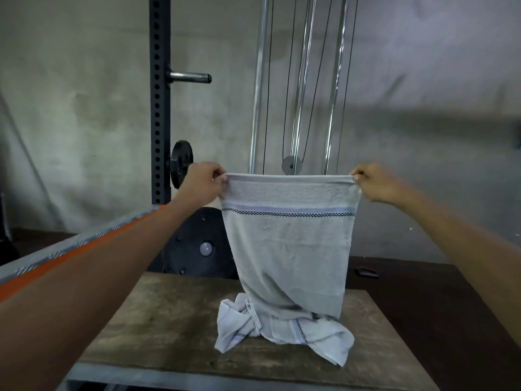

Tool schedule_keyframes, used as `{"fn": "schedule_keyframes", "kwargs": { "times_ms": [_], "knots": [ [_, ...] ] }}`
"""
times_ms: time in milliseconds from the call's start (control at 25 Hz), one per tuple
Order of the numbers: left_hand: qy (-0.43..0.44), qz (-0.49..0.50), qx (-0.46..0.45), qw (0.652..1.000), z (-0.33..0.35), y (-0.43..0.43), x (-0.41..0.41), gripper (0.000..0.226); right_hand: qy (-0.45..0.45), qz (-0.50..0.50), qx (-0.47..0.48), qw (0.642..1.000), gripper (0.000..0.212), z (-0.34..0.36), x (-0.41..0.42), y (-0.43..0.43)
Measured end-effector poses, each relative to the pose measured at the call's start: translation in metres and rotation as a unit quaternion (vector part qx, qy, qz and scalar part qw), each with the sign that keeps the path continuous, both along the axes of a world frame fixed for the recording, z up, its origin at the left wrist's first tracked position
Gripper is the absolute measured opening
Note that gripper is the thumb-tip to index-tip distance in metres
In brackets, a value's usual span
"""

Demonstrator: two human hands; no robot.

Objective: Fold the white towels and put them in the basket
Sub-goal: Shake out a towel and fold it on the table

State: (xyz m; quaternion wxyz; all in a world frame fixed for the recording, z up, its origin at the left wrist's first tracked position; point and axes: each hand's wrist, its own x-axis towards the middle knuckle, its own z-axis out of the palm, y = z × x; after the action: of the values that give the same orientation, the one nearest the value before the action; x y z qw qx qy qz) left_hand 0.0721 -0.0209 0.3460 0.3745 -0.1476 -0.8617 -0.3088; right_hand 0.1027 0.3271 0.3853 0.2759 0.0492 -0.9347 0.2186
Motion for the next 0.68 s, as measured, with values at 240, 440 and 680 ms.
{"fn": "schedule_keyframes", "kwargs": {
  "times_ms": [240, 440, 680],
  "knots": [
    [-0.006, -0.029, 0.124, 0.992, 0.054, 0.002, 0.017, 0.012, 0.020, 0.090, -0.160, 0.983, 0.023, 0.047, 0.008, 0.003],
    [-0.002, -0.027, 0.002, 1.000, 0.086, -0.011, 0.032, 0.013, 0.028, 0.136, -0.183, 0.973, 0.014, 0.066, 0.025, 0.000],
    [-0.211, -0.146, 0.081, 0.963, 0.116, -0.029, 0.044, 0.013, -0.020, 0.145, -0.233, 0.961, 0.012, 0.082, 0.022, 0.010]
  ]
}}
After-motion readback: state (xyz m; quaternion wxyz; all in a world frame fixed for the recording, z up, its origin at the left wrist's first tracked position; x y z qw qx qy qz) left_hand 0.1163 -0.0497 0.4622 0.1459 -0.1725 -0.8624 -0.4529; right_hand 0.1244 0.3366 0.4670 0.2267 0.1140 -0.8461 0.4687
